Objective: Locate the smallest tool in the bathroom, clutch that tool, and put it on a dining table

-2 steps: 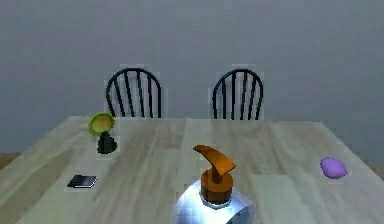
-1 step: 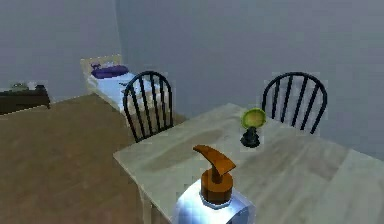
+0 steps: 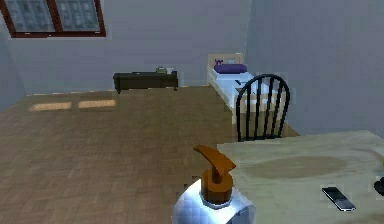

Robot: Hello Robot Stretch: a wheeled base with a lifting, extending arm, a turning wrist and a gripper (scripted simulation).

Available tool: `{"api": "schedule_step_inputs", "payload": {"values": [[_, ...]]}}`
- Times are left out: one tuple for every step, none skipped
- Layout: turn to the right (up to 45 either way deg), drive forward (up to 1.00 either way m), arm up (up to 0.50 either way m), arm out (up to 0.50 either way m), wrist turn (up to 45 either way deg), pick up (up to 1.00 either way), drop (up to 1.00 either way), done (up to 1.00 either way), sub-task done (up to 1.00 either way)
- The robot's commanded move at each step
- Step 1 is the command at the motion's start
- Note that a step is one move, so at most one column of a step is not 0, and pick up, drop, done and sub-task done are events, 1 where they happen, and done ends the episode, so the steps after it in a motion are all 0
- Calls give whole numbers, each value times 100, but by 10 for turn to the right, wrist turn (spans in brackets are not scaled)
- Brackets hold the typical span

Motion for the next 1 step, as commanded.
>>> {"api": "schedule_step_inputs", "payload": {"values": [[0, 0, 0, 36, 0, 0, 0, 0, 0]]}}
